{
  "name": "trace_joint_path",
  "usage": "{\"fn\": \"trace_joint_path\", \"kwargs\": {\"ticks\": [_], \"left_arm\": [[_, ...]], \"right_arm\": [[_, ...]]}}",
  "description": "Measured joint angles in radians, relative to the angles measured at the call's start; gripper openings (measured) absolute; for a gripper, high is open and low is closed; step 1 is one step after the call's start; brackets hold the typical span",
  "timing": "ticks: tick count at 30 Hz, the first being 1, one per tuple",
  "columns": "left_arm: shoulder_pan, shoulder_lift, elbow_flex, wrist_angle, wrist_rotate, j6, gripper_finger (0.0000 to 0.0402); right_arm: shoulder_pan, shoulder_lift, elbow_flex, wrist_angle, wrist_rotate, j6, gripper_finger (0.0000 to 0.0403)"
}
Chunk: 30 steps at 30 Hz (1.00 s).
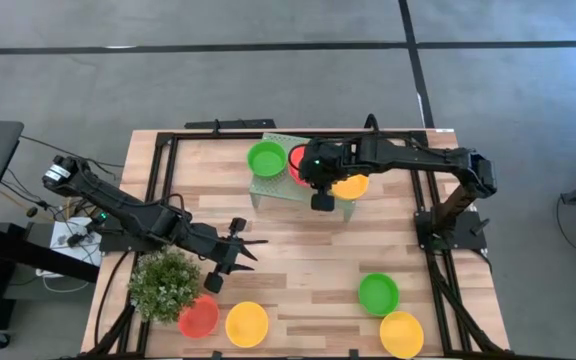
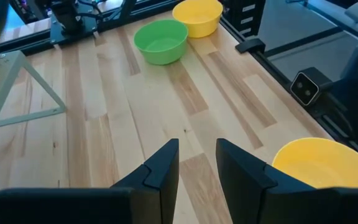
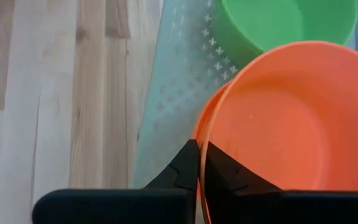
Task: Pick & Place Mini bowls
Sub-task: Stack the orange bowl on top of the orange bowls on the shelf, then stack the yellow bowl on top of the yellow bowls on the shelf
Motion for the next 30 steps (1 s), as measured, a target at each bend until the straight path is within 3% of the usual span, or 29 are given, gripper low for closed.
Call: {"fn": "trace_joint_path", "kwargs": {"ticks": [18, 26, 30], "left_arm": [[0.0, 0.0, 0.0, 0.0, 0.0, -0.026, 0.0108], [0.0, 0.0, 0.0, 0.0, 0.0, -0.029, 0.0108], [0.0, 0.0, 0.001, 0.0, 0.0, -0.075, 0.0108]], "right_arm": [[-0.003, 0.0, 0.001, 0.005, 0.002, -0.026, 0.0077], [0.092, -0.002, 0.081, -0.028, 0.006, -0.008, 0.0096], [0.176, -0.002, 0.151, -0.078, 0.005, 0.104, 0.0098]]}}
